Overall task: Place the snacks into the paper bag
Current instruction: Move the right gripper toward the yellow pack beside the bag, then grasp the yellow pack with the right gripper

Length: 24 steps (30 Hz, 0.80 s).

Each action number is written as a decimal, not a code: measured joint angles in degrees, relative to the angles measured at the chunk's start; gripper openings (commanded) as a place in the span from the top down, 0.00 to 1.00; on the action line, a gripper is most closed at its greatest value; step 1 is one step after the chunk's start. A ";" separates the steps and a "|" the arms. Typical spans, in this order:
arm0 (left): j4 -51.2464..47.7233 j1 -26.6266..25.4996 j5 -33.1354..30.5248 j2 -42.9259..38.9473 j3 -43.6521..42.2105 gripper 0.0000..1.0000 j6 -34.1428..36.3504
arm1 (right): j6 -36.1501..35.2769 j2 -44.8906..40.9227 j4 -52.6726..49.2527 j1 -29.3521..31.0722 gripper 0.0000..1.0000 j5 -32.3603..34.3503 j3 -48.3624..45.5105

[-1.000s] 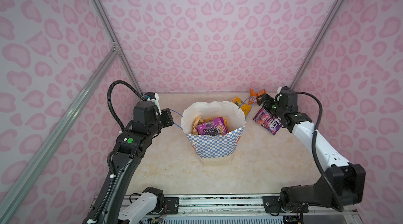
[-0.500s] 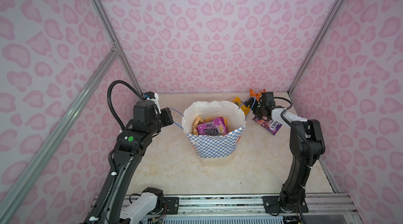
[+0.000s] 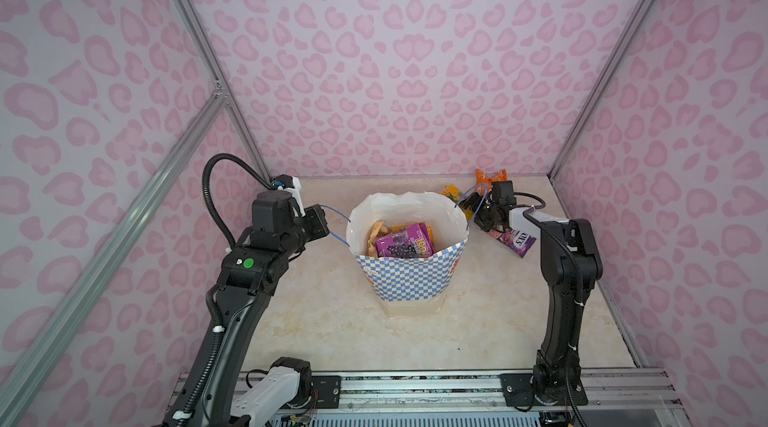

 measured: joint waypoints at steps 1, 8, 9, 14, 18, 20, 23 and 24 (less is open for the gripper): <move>0.02 0.07 0.07 0.00 -0.02 0.95 -0.13 | 0.13 0.37 0.90 0.00 0.23 -0.39 0.00; 0.07 0.42 0.44 0.07 -0.22 0.95 -0.15 | 2.58 1.79 7.04 -0.02 0.41 -2.32 -1.55; 0.09 0.42 0.74 0.07 -0.22 0.95 -0.15 | 2.93 1.92 7.45 -0.04 0.45 -2.69 -1.66; 0.42 0.46 1.14 0.17 -0.24 0.95 -0.17 | 3.41 1.92 9.20 -0.11 0.60 -3.13 -2.60; 0.44 0.57 1.53 0.22 -0.24 0.94 -0.17 | 3.58 1.42 10.38 -0.09 0.69 -3.37 -3.48; 0.46 0.57 1.53 0.35 -0.24 0.94 -0.17 | 3.58 0.63 10.43 -0.07 0.72 -3.39 -4.09; 0.48 0.68 1.75 0.55 -0.24 0.94 -0.42 | 3.54 -0.79 10.25 -0.02 0.75 -3.43 -4.81; 0.52 0.70 1.75 0.55 -0.24 0.94 -0.55 | 3.52 -1.42 10.03 0.00 0.76 -3.52 -5.18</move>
